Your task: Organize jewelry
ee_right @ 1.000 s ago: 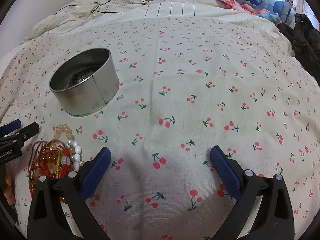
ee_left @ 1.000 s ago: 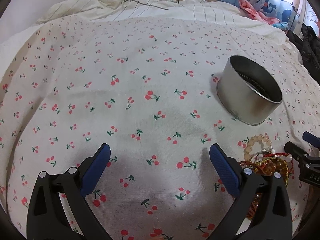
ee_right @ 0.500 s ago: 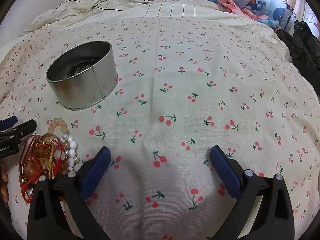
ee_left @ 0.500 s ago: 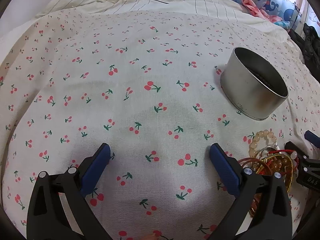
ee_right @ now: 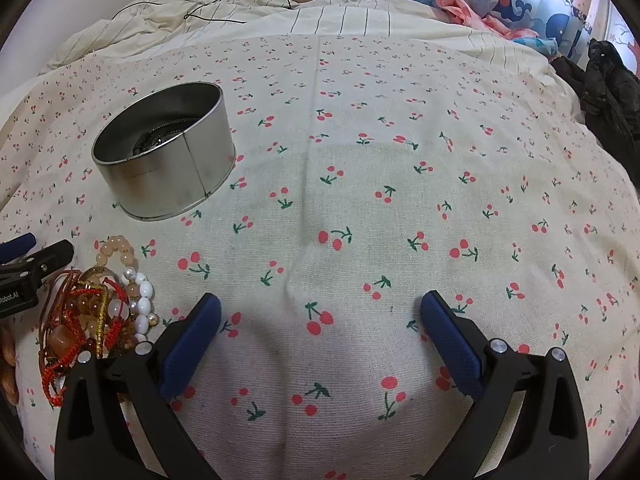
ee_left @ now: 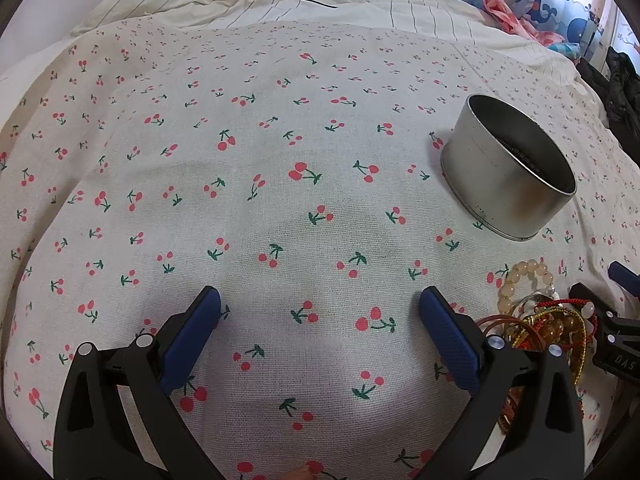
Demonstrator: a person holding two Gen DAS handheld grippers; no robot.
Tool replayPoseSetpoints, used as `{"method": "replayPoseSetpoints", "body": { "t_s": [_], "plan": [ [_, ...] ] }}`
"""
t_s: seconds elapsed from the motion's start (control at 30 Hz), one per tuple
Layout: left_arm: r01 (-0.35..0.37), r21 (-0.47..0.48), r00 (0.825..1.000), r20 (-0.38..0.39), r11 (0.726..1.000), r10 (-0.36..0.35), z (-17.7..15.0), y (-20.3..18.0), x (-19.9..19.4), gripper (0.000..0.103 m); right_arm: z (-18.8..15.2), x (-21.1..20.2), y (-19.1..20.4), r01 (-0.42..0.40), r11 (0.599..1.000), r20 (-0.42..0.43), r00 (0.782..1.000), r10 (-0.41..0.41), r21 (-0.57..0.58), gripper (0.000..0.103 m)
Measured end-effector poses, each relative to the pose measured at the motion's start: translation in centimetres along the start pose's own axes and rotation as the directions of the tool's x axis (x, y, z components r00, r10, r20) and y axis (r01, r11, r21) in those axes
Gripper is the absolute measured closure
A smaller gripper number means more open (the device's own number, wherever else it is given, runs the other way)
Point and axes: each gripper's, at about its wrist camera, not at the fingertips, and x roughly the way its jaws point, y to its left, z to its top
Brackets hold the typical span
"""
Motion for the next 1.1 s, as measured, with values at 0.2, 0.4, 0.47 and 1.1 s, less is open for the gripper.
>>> {"method": "replayPoseSetpoints", "body": {
  "t_s": [0.2, 0.4, 0.47, 1.1],
  "plan": [
    [0.036, 0.016, 0.999, -0.021, 0.999, -0.036, 0.2, 0.4, -0.6, 0.007, 0.5, -2.5, -0.5, -0.107, 0.993, 0.026, 0.994, 0.108, -0.058, 0.007],
    [0.290, 0.093, 0.956, 0.010, 0.953, -0.292, -0.2, -0.6, -3.6, 0.007, -0.1, -5.8, 1.0, -0.231, 0.954, 0.085, 0.965, 0.250, -0.190, 0.023],
    [0.326, 0.139, 0.944, -0.005, 0.935, -0.329, -0.7, -1.6, -3.8, 0.007, -0.2, -5.4, 1.2, -0.262, 0.946, 0.046, 0.960, 0.275, -0.192, 0.048],
    [0.438, 0.128, 0.899, -0.037, 0.890, -0.437, -1.8, -2.6, -3.9, 0.066, 0.2, -5.3, 0.1, -0.320, 0.940, 0.069, 0.942, 0.329, -0.115, 0.031]
  ]
}}
